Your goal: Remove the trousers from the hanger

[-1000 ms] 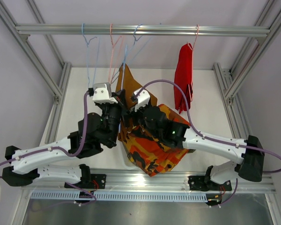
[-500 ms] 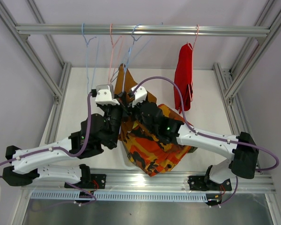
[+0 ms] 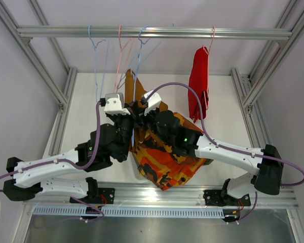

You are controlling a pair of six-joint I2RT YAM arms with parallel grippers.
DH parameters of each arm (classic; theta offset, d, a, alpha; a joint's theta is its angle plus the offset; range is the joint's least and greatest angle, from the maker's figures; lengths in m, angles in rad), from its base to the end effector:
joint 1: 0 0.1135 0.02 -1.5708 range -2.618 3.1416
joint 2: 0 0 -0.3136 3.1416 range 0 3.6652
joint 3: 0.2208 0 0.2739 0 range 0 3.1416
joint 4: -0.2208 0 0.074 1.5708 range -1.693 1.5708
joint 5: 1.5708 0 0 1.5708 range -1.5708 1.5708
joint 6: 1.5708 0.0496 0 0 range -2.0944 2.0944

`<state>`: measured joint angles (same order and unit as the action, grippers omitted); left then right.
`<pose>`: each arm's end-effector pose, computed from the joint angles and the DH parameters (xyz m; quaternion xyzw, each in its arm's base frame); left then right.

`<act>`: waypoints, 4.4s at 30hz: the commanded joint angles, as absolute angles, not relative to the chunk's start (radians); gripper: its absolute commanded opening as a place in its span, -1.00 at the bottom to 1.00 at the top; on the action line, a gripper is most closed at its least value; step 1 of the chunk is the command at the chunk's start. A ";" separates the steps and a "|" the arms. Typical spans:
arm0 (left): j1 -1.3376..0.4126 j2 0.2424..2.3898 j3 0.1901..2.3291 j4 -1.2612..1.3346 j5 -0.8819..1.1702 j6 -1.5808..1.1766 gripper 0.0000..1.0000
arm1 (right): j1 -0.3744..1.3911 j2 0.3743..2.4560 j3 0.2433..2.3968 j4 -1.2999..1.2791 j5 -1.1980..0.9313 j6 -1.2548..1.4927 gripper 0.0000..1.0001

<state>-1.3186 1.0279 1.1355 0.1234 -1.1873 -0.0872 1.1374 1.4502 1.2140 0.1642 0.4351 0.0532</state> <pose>0.0963 -0.1893 0.4915 -0.0607 0.6734 -0.1550 0.7203 0.1764 0.3314 0.4120 -0.2429 0.6882 0.2421 0.6393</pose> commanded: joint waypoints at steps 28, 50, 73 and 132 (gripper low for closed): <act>-1.330 0.999 1.186 -0.426 -1.301 -0.586 -0.99 | 1.181 1.123 1.313 0.068 0.538 0.005 -1.00; -1.330 1.011 1.131 -0.617 -1.312 -0.696 -0.99 | 1.180 1.014 1.439 -0.047 0.571 -0.026 -1.00; -1.328 1.305 1.324 -1.389 -1.298 -1.536 -0.99 | 1.249 0.956 1.373 -0.130 0.485 0.115 -1.00; -1.401 0.758 0.977 -0.907 -1.103 -0.925 -0.99 | 1.426 1.166 1.479 -0.167 0.672 0.071 -1.00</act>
